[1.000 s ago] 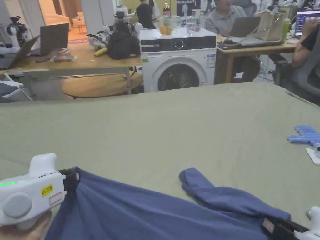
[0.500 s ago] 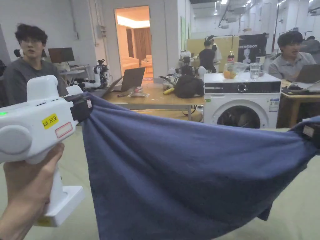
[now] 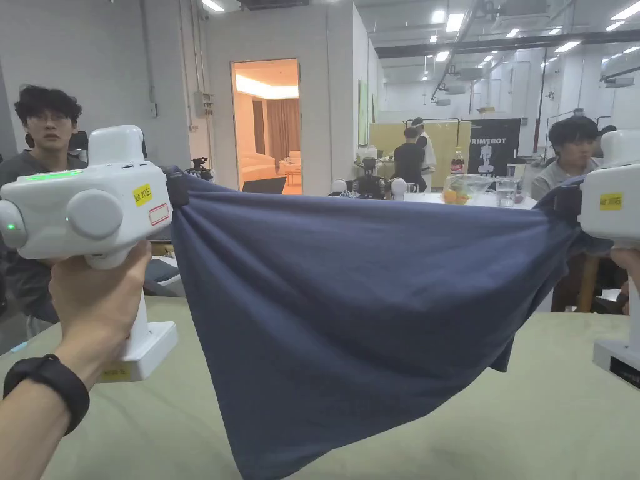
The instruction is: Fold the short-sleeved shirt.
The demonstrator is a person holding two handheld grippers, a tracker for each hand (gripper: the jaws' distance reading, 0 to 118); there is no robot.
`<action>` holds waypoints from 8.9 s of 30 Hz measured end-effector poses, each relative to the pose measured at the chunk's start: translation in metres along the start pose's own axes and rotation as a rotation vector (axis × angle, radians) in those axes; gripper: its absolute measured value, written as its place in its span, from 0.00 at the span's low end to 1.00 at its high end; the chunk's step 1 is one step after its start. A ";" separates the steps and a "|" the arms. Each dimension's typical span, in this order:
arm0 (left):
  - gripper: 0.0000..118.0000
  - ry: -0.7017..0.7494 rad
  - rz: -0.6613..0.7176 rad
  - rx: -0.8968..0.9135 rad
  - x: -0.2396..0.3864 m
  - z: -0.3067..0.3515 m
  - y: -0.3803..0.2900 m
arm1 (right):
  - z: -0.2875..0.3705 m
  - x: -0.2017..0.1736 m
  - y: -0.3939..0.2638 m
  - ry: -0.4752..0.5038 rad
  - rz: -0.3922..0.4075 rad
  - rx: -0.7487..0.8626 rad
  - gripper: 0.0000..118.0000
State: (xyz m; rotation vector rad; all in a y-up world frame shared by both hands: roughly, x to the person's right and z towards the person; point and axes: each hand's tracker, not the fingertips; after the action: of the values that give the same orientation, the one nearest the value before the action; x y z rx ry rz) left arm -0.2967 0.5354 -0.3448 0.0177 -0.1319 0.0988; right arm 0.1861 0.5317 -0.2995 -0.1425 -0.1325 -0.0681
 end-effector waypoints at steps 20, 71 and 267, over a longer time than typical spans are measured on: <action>0.00 -0.047 0.006 -0.195 0.006 -0.022 -0.129 | -0.072 0.019 -0.114 0.034 -0.039 -0.189 0.04; 0.00 -0.260 -0.019 -0.238 0.048 0.262 -0.233 | 0.242 0.007 -0.304 0.119 -0.026 -0.184 0.00; 0.61 -0.161 0.011 -0.427 -0.032 0.282 -0.254 | 0.248 0.009 -0.320 0.159 0.080 -0.207 0.00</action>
State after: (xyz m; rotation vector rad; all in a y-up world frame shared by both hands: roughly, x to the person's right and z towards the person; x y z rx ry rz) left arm -0.3396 0.2727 -0.0727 -0.4015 -0.3113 0.0786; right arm 0.1390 0.2517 -0.0117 -0.3479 0.0392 -0.0130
